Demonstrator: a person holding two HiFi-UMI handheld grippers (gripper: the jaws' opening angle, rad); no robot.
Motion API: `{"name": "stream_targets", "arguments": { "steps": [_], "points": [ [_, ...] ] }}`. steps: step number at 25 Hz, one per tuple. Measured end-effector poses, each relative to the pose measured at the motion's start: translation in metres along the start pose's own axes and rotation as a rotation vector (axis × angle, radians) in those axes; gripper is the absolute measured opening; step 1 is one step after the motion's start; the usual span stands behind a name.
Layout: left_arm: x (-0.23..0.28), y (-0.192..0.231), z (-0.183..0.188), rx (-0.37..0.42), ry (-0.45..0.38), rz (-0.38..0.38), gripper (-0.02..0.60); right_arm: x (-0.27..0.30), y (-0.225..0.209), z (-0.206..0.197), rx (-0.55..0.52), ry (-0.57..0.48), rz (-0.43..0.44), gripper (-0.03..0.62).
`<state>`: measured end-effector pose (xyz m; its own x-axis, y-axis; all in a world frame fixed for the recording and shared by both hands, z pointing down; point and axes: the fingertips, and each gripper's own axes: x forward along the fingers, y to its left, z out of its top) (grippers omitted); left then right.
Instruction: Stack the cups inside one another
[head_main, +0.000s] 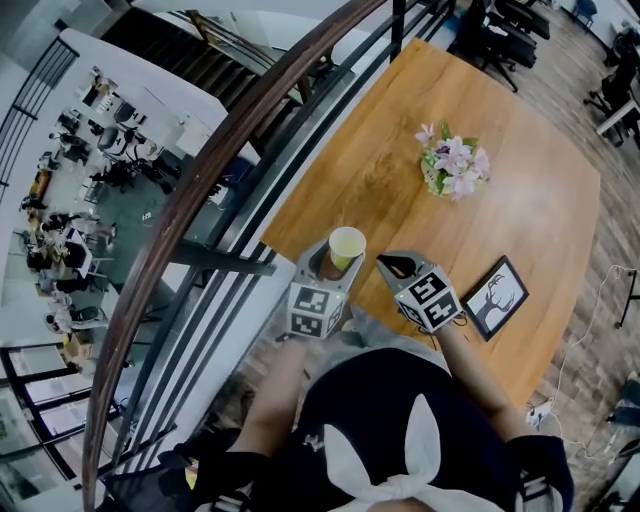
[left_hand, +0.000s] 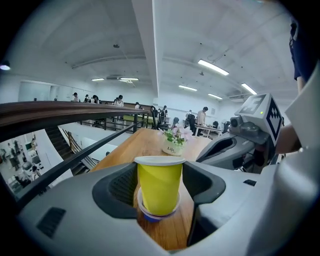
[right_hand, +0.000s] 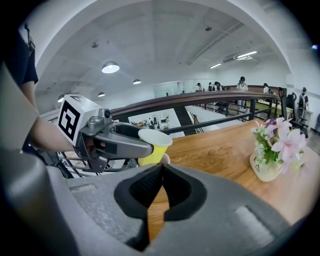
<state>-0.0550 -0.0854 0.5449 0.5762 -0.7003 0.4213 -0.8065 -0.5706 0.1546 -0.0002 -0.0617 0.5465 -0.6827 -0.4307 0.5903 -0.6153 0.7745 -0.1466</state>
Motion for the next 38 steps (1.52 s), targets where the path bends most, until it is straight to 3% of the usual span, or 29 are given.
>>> {"name": "stream_targets", "arguments": {
  "steps": [12,17,18,19,20,24,28,33,38],
  "points": [
    [0.005,0.0,-0.016,0.013,0.053,-0.008,0.281,0.002,-0.001,-0.001,0.011,-0.001,-0.006,-0.002],
    [0.001,-0.004,-0.017,0.013,0.064,-0.018,0.281,-0.001,0.003,0.015,-0.025,-0.075,-0.008,0.0],
    [0.0,-0.004,-0.016,0.013,0.062,-0.018,0.281,0.0,0.004,0.018,-0.038,-0.082,-0.004,0.023],
    [-0.002,-0.003,-0.015,0.011,0.058,-0.018,0.281,0.002,0.006,0.021,-0.05,-0.083,0.001,0.098],
    [-0.004,-0.003,-0.013,0.008,0.054,-0.016,0.281,0.004,0.008,0.023,-0.06,-0.081,0.006,0.117],
    [-0.012,0.003,-0.007,0.002,0.034,0.004,0.276,0.013,0.009,0.03,-0.103,-0.07,0.009,0.117],
    [-0.022,0.014,-0.001,-0.009,0.011,0.046,0.219,0.018,0.01,0.035,-0.127,-0.062,0.015,0.117],
    [-0.035,0.027,0.003,-0.052,-0.012,0.081,0.06,0.022,0.011,0.03,-0.152,-0.029,0.026,0.115],
    [-0.035,0.033,-0.001,-0.067,0.006,0.099,0.044,0.024,0.016,0.036,-0.209,-0.044,0.035,0.056]
  ]
}}
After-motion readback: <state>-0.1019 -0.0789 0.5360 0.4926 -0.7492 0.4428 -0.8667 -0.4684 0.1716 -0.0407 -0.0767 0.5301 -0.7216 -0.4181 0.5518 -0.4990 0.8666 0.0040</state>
